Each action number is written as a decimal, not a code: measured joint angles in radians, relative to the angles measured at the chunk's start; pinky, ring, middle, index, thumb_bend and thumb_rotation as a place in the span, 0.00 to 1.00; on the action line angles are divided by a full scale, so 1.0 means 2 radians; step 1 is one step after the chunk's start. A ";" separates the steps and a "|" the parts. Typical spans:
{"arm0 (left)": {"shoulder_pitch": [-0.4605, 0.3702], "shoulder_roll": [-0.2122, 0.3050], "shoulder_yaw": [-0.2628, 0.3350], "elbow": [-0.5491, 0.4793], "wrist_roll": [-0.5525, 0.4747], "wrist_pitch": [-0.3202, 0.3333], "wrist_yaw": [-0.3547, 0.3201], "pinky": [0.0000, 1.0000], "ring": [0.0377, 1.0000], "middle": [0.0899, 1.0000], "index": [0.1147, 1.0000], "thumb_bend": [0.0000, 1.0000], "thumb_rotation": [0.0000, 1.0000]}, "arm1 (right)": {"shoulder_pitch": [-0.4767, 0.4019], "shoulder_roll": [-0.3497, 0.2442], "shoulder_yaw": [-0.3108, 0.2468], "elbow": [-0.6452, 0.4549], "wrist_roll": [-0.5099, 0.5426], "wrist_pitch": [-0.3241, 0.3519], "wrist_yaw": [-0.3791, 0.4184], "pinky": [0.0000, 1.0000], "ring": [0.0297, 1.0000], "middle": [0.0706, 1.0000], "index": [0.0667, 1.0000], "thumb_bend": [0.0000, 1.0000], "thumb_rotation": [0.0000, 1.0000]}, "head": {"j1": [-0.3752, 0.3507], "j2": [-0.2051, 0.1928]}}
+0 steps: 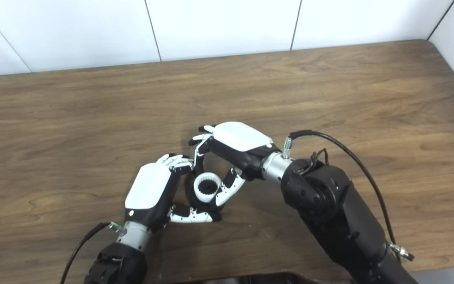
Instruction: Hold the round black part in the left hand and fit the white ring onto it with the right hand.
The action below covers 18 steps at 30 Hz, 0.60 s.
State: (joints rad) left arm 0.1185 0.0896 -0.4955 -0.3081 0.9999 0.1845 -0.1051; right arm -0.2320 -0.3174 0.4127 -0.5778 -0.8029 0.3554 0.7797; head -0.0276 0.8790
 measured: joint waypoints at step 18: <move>-0.002 -0.004 0.000 0.001 0.001 0.000 -0.001 0.90 0.80 0.72 0.42 0.52 0.06 | 0.006 0.001 -0.001 0.023 0.005 -0.008 -0.017 1.00 0.96 0.87 0.45 0.52 0.14 | 0.000 -0.002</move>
State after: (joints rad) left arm 0.1146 0.0821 -0.4953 -0.3066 1.0029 0.1842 -0.1074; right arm -0.2203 -0.3164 0.4103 -0.5322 -0.7924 0.3396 0.7454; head -0.0276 0.8759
